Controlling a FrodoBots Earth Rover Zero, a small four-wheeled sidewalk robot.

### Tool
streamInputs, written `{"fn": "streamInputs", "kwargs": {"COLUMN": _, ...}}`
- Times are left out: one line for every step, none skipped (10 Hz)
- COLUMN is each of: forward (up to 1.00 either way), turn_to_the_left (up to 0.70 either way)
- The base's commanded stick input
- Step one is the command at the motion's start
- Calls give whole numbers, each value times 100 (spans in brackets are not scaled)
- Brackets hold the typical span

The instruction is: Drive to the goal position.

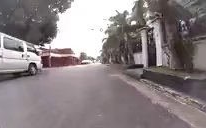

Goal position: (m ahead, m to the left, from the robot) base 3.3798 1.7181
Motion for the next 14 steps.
{"fn": "streamInputs", "kwargs": {"forward": 70, "turn_to_the_left": 0}}
{"fn": "streamInputs", "kwargs": {"forward": 70, "turn_to_the_left": 0}}
{"fn": "streamInputs", "kwargs": {"forward": 70, "turn_to_the_left": 0}}
{"fn": "streamInputs", "kwargs": {"forward": 70, "turn_to_the_left": 0}}
{"fn": "streamInputs", "kwargs": {"forward": 70, "turn_to_the_left": 0}}
{"fn": "streamInputs", "kwargs": {"forward": 70, "turn_to_the_left": 0}}
{"fn": "streamInputs", "kwargs": {"forward": 70, "turn_to_the_left": 0}}
{"fn": "streamInputs", "kwargs": {"forward": 70, "turn_to_the_left": 0}}
{"fn": "streamInputs", "kwargs": {"forward": 70, "turn_to_the_left": 0}}
{"fn": "streamInputs", "kwargs": {"forward": 70, "turn_to_the_left": 0}}
{"fn": "streamInputs", "kwargs": {"forward": 70, "turn_to_the_left": 0}}
{"fn": "streamInputs", "kwargs": {"forward": 70, "turn_to_the_left": 0}}
{"fn": "streamInputs", "kwargs": {"forward": 70, "turn_to_the_left": 0}}
{"fn": "streamInputs", "kwargs": {"forward": 70, "turn_to_the_left": 0}}
